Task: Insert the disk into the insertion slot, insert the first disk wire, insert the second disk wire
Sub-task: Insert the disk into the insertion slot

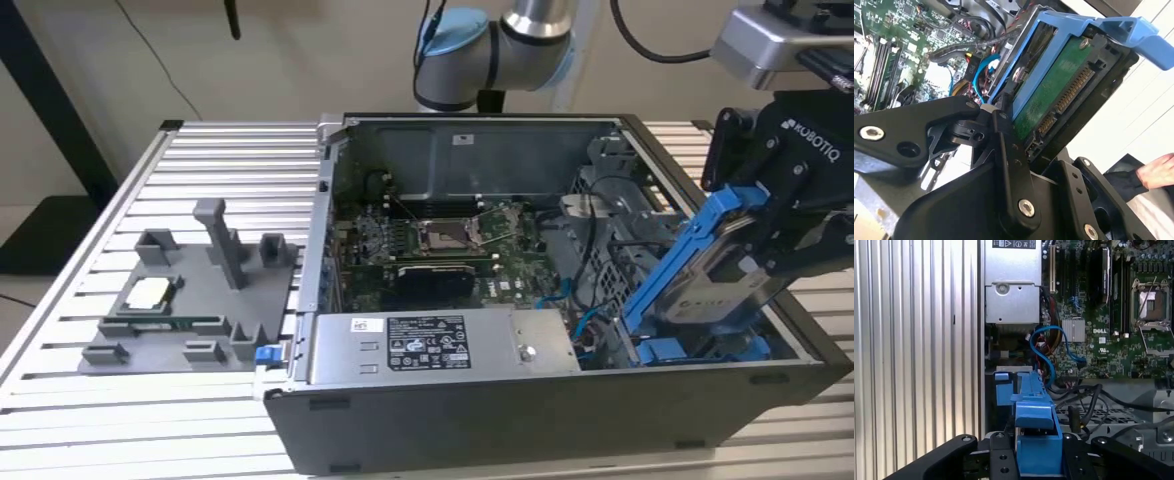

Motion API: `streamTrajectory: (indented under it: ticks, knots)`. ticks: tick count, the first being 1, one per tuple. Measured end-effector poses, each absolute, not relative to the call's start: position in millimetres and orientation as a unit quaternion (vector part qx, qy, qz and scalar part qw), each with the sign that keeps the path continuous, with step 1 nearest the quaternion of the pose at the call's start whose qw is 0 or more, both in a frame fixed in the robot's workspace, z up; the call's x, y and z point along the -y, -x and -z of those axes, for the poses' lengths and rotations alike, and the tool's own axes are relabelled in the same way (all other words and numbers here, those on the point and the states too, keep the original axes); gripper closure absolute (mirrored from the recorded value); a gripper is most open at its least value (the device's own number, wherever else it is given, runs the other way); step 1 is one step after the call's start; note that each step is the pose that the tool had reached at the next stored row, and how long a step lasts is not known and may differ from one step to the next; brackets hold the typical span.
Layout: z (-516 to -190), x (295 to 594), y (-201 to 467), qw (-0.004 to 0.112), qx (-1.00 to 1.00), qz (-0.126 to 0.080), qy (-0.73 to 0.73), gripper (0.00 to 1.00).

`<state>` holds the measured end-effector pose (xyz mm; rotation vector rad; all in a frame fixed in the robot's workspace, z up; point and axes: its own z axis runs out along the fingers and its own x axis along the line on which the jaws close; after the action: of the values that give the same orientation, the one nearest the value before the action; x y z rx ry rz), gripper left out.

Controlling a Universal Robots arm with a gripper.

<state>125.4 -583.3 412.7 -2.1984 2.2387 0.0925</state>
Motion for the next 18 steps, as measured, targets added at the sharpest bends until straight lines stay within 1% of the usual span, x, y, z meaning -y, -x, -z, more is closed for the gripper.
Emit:
streamTrajectory:
  ticks: [6,18]
  knots:
    - [-407.4,583.6,-126.6,0.001,-0.713,-0.029,0.7,0.67]
    - [-385.7,583.6,-126.6,0.002,-0.713,-0.029,0.7,0.67]
